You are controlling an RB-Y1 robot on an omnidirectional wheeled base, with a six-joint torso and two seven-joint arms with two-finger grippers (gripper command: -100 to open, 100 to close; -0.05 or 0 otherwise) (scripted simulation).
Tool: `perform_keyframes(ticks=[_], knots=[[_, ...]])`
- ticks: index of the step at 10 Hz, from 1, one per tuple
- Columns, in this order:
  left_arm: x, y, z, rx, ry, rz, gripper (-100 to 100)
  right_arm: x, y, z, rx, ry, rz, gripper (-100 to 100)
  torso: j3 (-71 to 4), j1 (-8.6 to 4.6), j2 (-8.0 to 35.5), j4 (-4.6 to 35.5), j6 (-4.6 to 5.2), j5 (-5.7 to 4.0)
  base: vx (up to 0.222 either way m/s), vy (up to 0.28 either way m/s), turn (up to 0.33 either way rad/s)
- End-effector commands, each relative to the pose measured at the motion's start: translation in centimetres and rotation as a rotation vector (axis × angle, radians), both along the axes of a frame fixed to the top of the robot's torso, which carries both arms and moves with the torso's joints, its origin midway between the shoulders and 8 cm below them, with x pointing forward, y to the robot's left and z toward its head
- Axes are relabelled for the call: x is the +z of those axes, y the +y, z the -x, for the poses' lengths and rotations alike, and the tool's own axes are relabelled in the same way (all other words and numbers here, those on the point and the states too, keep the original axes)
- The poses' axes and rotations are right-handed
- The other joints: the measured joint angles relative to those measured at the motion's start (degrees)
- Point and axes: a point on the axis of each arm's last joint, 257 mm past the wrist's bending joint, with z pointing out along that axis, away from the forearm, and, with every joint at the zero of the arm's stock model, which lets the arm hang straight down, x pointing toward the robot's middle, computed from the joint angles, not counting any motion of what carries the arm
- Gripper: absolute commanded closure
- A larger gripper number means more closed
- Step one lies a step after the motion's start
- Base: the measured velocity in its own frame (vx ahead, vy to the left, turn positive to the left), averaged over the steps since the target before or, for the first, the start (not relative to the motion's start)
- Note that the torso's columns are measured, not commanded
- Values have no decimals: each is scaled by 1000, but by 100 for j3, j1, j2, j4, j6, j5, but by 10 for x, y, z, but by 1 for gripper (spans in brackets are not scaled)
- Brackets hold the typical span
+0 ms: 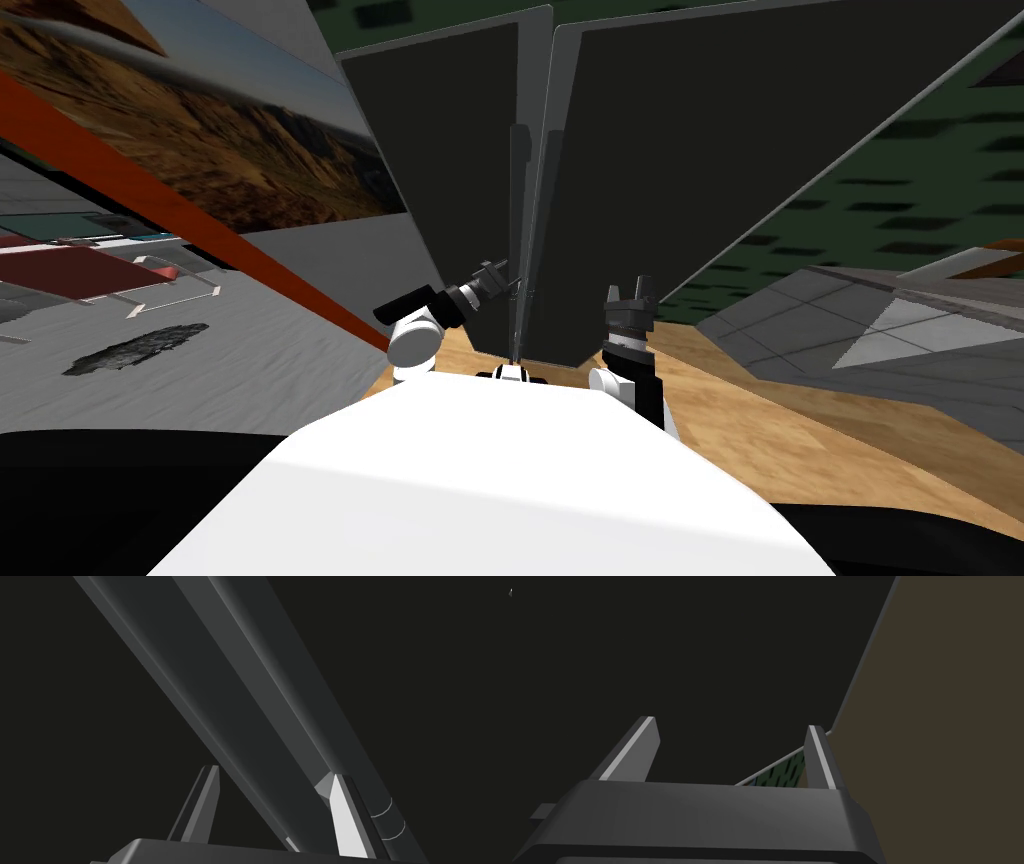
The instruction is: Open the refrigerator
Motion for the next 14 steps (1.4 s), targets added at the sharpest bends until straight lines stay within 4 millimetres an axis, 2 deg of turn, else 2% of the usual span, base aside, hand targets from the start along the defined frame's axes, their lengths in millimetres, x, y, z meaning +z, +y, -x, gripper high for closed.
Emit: perform_keyframes(ticks=[1,5,6,7,9,14], knots=[[2,-20,12,-79,-7,-3,100,0,0,0,0,0,0,0,-17,-1,-21,-7,-4,0,-98,218,-54],[4,-51,33,-203,-8,-8,100,0,0,0,0,0,0,0,-23,-28,-26,-2,15,-8,-102,210,-70],[-3,-47,27,-185,10,-17,100,0,0,0,0,0,0,0,-38,-45,-40,4,19,-13,-32,83,-26],[-4,-64,42,-259,15,-18,100,0,0,0,0,0,0,0,-51,-72,-61,-9,14,-19,-12,216,-62],[-2,-78,57,-325,12,-15,100,0,0,0,0,0,0,0,-35,-8,-48,-16,19,-5,-4,277,-114],[3,-108,98,-492,0,-7,100,0,0,0,0,0,0,0,-26,-44,-39,-22,20,-13,-10,230,-66]])
